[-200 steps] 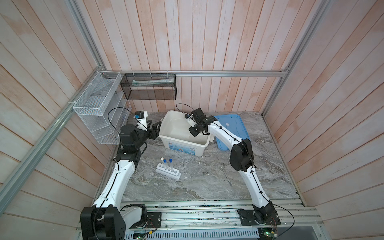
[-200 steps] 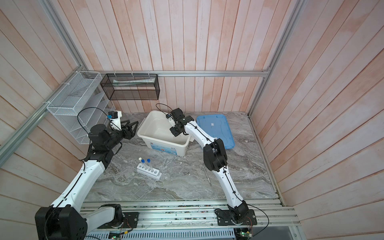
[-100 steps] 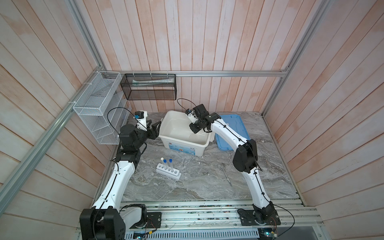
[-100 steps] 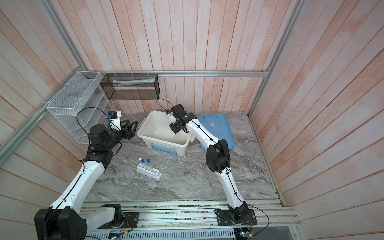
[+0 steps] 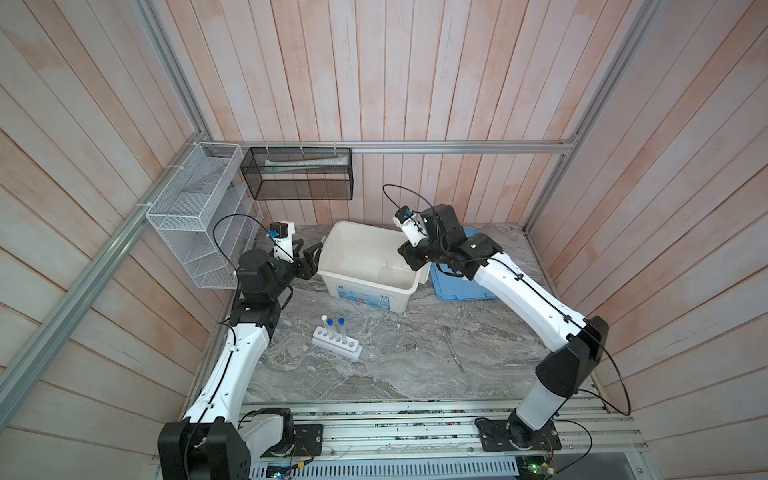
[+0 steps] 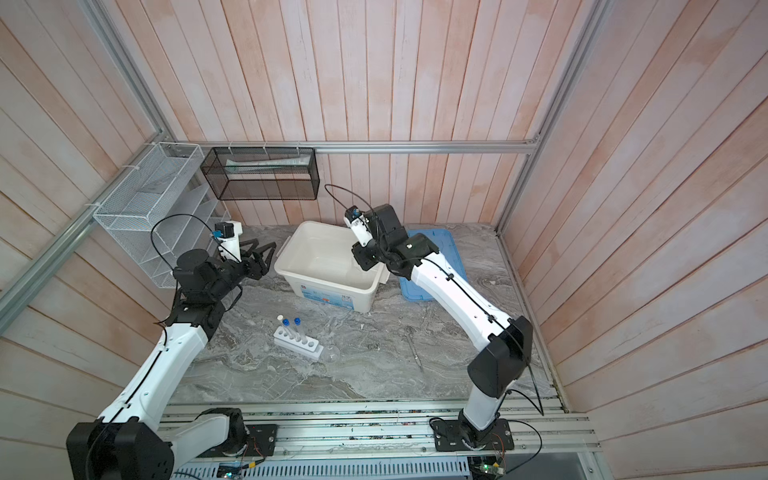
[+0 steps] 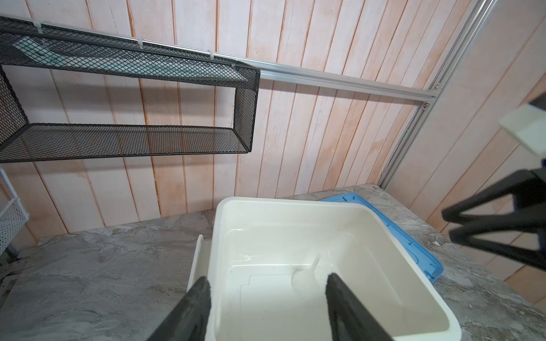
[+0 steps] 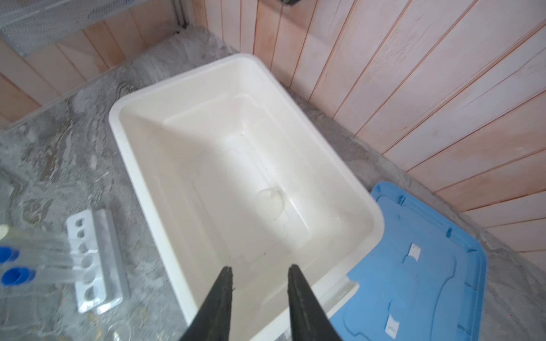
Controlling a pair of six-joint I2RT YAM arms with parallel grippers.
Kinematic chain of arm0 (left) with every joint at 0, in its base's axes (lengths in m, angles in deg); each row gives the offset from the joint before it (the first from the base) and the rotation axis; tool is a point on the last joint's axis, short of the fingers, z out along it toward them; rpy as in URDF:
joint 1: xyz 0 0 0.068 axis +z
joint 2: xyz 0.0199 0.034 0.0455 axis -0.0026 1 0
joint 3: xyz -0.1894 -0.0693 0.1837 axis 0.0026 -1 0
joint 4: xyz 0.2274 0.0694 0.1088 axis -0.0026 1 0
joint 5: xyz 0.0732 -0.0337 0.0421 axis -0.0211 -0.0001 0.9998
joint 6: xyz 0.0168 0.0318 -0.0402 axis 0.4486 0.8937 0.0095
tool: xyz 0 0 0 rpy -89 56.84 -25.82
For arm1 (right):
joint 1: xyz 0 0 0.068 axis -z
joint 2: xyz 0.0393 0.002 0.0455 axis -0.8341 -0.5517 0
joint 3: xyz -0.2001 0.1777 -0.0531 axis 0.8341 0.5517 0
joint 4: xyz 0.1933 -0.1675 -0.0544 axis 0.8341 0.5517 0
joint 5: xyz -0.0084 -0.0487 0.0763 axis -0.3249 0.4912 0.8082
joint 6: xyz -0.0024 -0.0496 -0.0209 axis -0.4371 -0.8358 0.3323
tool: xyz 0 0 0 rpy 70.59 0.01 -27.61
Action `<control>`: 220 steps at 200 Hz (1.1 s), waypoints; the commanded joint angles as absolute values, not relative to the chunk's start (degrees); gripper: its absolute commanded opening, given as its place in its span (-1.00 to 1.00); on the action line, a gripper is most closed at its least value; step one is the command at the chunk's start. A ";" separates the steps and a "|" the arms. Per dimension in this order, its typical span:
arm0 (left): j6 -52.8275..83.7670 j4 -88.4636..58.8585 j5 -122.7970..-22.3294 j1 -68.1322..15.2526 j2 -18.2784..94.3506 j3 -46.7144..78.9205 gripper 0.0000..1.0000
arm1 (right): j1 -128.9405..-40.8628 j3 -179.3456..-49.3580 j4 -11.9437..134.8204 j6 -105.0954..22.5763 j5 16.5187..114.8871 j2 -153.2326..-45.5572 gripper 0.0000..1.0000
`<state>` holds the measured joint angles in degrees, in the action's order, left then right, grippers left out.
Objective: Organize the chemistry lab equipment
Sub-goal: 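Lift the right gripper out of the bin toward the clear beaker, then grasp the clear plastic beaker beside the rack with the right gripper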
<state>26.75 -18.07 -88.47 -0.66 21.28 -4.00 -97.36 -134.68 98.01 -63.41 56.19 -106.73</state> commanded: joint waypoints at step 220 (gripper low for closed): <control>26.54 -20.22 -92.09 -0.26 21.40 -5.05 0.28 | -115.40 -107.94 87.42 -46.92 65.22 -118.65 -0.34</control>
